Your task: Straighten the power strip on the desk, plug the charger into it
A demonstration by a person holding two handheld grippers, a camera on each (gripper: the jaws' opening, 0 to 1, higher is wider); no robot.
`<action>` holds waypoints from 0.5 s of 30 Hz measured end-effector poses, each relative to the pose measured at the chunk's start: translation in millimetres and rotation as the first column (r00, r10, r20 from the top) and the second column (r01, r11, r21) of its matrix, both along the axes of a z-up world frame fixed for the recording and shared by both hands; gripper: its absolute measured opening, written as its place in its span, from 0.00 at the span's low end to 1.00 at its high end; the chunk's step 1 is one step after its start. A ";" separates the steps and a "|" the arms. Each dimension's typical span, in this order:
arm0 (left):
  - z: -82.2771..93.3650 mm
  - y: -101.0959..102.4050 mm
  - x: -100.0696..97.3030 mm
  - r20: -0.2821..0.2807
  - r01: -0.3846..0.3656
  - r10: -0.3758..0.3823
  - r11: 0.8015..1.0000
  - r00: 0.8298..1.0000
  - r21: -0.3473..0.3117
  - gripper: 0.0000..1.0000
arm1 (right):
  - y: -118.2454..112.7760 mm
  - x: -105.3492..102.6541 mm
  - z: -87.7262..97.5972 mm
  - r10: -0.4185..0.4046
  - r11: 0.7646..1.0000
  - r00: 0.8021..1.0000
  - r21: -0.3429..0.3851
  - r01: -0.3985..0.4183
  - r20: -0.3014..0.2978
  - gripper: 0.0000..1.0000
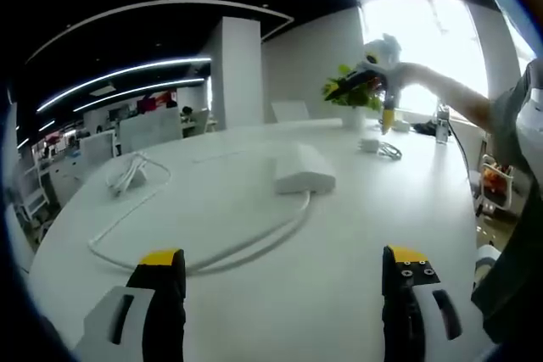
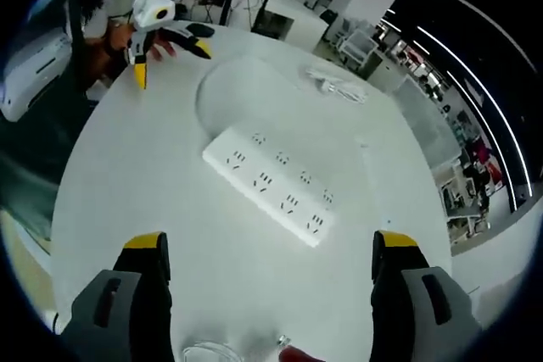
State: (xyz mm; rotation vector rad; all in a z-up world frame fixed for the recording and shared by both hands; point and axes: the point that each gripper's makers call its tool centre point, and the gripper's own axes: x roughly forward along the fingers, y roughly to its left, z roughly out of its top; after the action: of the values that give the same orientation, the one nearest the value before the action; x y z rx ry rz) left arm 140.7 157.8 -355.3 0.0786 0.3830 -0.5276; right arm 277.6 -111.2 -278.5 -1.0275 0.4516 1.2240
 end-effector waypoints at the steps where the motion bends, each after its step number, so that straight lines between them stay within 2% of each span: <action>1: 0.1 0.0 0.0 0.001 0.000 0.000 1.000 1.000 0.000 0.99 | 0.5 2.4 1.2 0.005 1.000 1.000 0.000 -0.005 0.013 1.00; 3: 0.1 0.3 -0.1 0.001 -0.001 0.001 1.000 1.000 -0.001 0.99 | 1.6 4.3 2.0 0.016 1.000 1.000 0.001 -0.016 0.021 1.00; 15: 0.0 1.2 0.7 0.002 -0.004 0.004 1.000 1.000 -0.006 0.99 | 4.3 9.1 -5.7 0.084 0.996 0.996 -0.037 -0.084 -0.016 1.00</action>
State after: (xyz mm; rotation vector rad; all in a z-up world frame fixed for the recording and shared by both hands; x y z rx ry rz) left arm 141.4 159.1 -355.3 0.0726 0.3793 -0.5243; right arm 286.7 -106.8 -284.2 -1.0800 0.4478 1.3027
